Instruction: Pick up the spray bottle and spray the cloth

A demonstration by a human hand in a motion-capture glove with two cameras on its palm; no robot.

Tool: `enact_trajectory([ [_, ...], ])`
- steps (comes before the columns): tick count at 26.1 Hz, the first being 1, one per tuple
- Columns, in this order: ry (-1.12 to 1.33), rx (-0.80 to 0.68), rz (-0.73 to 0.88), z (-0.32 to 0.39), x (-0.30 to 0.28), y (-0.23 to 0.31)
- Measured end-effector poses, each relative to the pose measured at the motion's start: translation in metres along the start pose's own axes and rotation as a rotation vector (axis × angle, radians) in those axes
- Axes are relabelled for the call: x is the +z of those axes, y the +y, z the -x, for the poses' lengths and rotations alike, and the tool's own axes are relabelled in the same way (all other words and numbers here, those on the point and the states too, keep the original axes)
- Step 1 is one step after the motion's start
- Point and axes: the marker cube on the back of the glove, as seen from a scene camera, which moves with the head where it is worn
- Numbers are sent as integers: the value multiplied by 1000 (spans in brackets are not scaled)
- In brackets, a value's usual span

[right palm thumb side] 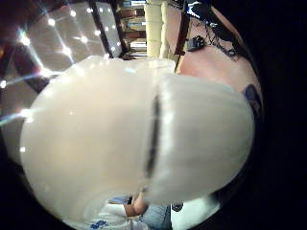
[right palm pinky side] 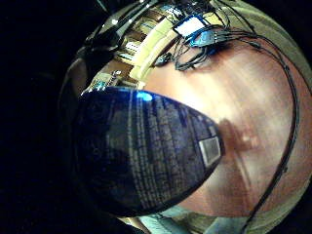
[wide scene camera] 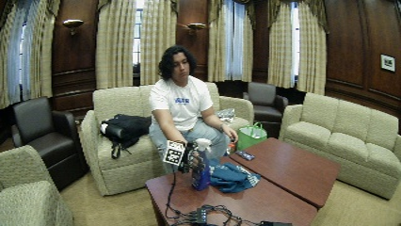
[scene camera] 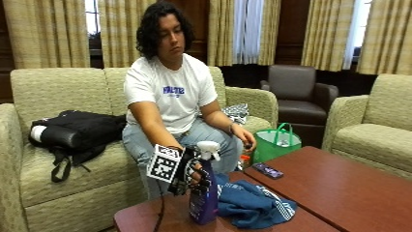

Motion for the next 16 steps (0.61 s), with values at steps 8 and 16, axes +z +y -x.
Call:
enact_trajectory([
  [8,32,20,-41,4,9,-30],
  [16,39,22,-33,10,10,-47],
])
